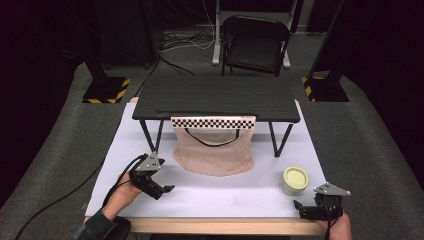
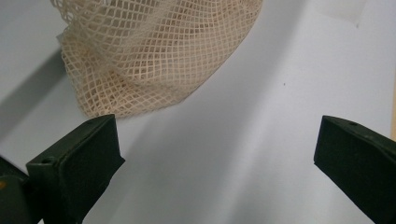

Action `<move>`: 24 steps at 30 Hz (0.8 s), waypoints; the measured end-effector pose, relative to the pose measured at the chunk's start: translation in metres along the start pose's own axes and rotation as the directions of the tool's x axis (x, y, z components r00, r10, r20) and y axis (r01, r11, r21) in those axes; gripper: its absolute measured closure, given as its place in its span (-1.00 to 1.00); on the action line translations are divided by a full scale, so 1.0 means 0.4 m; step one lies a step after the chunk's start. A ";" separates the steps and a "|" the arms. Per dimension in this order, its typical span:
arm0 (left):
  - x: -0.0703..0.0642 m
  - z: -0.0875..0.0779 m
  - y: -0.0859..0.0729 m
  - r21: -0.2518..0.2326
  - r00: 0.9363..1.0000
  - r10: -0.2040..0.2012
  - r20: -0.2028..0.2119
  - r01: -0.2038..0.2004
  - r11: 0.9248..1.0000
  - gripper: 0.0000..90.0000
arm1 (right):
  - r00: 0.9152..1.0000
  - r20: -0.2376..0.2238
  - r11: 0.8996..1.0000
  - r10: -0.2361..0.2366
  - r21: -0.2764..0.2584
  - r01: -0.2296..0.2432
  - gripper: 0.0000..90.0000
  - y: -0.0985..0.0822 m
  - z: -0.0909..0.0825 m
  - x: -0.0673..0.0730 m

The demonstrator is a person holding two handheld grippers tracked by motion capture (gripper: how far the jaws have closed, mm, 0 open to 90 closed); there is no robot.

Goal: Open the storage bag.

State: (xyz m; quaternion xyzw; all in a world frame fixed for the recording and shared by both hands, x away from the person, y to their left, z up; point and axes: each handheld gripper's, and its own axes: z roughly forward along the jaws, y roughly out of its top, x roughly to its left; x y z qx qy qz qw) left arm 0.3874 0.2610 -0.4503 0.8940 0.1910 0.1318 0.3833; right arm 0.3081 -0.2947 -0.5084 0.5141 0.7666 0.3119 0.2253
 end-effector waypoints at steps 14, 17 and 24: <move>-0.005 0.004 0.071 -0.001 0.999 0.052 -0.014 -0.052 0.999 -0.99 | 1.000 0.000 1.000 0.000 0.000 0.000 -1.00 0.000 0.000 0.000; -0.007 0.005 0.085 -0.012 0.998 0.059 -0.014 -0.059 0.998 -0.99 | 1.000 0.000 1.000 0.000 0.001 0.000 -1.00 0.000 0.000 0.000; -0.007 0.007 0.107 -0.020 0.998 0.066 -0.011 -0.066 0.998 -0.99 | 1.000 0.000 1.000 0.000 0.001 0.000 -1.00 0.000 0.000 0.000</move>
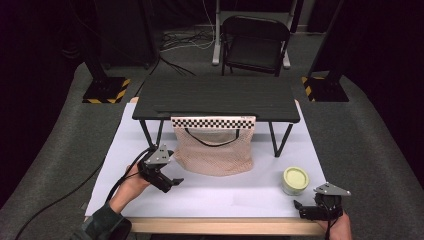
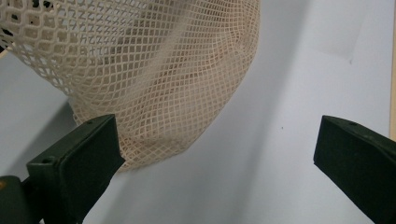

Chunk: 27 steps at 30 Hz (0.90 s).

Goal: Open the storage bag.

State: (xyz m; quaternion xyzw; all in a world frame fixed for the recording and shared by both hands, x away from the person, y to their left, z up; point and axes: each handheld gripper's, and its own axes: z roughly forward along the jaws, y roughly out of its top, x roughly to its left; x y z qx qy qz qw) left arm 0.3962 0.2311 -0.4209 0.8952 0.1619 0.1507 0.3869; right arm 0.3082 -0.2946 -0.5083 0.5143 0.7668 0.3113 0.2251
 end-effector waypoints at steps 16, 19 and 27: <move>0.003 -0.013 0.057 -0.010 0.999 0.027 0.025 -0.026 1.000 -0.99 | 1.000 0.000 1.000 -0.001 0.001 0.001 -1.00 0.000 0.000 0.000; 0.006 -0.016 0.068 -0.012 0.999 0.031 0.027 -0.031 0.999 -0.99 | 1.000 0.000 1.000 0.000 0.001 0.000 -1.00 0.000 0.000 0.000; 0.003 -0.005 0.095 0.008 0.997 0.077 0.031 -0.077 0.997 -1.00 | 1.000 0.000 1.000 0.000 0.001 0.000 -1.00 0.000 0.000 0.000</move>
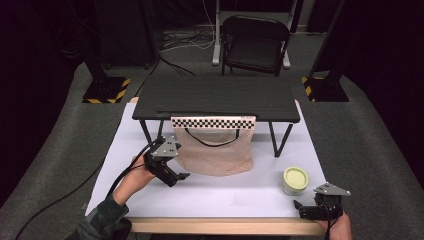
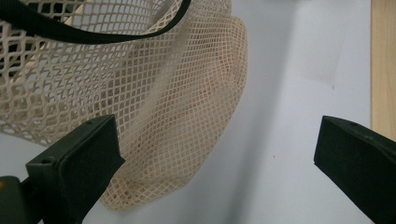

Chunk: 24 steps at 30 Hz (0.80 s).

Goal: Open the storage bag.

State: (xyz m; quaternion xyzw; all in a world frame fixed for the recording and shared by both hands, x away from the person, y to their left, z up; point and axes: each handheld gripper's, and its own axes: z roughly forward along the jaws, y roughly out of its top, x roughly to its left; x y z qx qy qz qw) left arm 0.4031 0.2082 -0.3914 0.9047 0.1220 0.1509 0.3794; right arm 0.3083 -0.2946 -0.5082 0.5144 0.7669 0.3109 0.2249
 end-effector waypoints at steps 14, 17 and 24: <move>0.004 0.019 0.053 -0.011 0.998 0.069 0.010 -0.069 0.998 -0.99 | 1.000 0.000 1.000 0.000 0.000 0.000 -1.00 0.000 0.000 0.000; 0.009 0.028 0.066 0.000 0.996 0.084 0.007 -0.084 0.996 -1.00 | 1.000 -0.001 1.000 0.000 -0.001 0.000 -1.00 0.000 0.000 0.000; 0.013 0.048 0.094 -0.004 0.994 0.110 0.022 -0.109 0.994 -1.00 | 1.000 -0.001 1.000 0.000 0.000 0.000 -1.00 0.000 0.000 0.000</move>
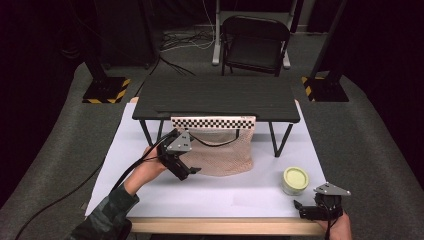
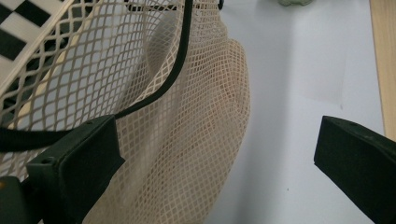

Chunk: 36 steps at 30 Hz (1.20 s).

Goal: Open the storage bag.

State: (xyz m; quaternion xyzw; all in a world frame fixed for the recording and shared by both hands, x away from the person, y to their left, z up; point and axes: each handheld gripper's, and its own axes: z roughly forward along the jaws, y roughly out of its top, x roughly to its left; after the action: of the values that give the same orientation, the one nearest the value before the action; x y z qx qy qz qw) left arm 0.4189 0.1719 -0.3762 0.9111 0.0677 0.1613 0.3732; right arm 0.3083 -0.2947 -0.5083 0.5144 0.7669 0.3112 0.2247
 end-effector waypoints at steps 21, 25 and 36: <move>0.015 0.075 0.058 -0.012 0.998 0.046 0.029 -0.046 0.999 -1.00 | 1.000 0.000 1.000 0.001 -0.002 -0.001 -1.00 0.000 0.000 0.000; 0.021 0.089 0.061 -0.007 0.998 0.045 0.033 -0.045 0.999 -1.00 | 1.000 0.000 1.000 0.001 -0.002 -0.001 -1.00 -0.001 0.000 0.000; 0.034 0.119 0.048 0.025 0.998 0.022 0.054 -0.024 0.999 -1.00 | 1.000 -0.001 1.000 0.000 -0.003 0.000 -1.00 -0.001 0.000 0.000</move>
State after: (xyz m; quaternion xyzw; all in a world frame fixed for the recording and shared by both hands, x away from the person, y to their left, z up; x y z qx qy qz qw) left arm 0.4480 0.1301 -0.3914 0.9205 0.0493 0.1404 0.3614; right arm 0.3082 -0.2949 -0.5086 0.5140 0.7665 0.3125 0.2250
